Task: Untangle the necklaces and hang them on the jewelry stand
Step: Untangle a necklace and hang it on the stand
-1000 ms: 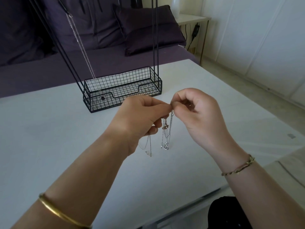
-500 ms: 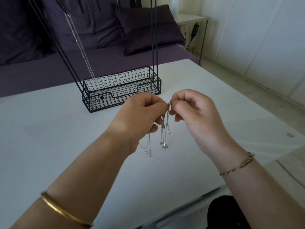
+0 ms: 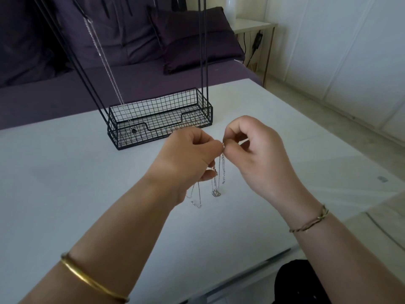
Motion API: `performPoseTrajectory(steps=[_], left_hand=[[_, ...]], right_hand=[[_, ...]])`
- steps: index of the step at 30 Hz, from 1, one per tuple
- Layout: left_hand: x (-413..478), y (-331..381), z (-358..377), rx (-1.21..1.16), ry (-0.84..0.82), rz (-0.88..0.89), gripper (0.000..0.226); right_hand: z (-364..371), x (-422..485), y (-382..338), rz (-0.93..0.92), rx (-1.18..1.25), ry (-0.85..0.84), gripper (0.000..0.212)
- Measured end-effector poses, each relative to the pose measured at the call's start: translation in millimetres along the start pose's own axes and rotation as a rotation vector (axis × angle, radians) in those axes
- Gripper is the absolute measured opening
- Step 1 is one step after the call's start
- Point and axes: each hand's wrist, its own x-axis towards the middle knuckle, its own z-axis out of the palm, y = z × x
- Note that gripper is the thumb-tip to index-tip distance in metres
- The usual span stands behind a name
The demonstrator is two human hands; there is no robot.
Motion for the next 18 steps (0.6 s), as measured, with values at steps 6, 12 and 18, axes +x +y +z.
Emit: performPoseTrajectory(steps=[6,12,18], left_hand=[[-2.3,-1.0,0.6,0.158,0.089,0.155,0.007],[0.4,1.1,-0.7,-0.200,-0.027,-0.092,0.016],[2.4,-1.1,-5.7,0.050,0.001,0.021,0.008]], right_hand=[[-1.5,2.5,1.0,0.086,0.028,-0.057,0.005],[1.8,3.5,1.1,0.186,0.191,0.020,0.014],[-1.2,7.4,-0.1,0.316,0.276,-0.110,0.009]])
